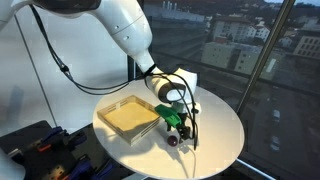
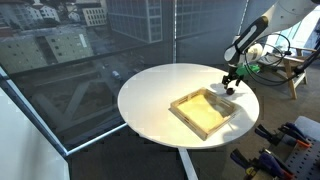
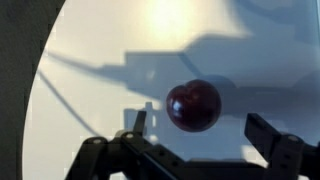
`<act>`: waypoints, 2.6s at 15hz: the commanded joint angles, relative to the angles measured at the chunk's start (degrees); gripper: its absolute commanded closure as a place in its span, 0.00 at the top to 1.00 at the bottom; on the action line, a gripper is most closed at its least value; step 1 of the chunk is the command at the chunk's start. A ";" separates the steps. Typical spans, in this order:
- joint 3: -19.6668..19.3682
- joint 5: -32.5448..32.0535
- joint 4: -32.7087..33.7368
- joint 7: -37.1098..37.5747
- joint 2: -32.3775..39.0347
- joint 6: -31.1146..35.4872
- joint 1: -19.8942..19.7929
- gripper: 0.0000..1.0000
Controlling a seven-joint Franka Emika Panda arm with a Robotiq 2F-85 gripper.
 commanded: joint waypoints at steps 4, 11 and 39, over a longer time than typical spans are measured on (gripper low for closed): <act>0.87 0.45 2.63 0.20 2.30 -0.30 -0.99 1.00; 0.82 0.36 3.20 0.30 3.31 -0.43 -0.96 1.00; -0.89 -0.96 1.95 1.20 -0.40 -1.77 0.11 0.35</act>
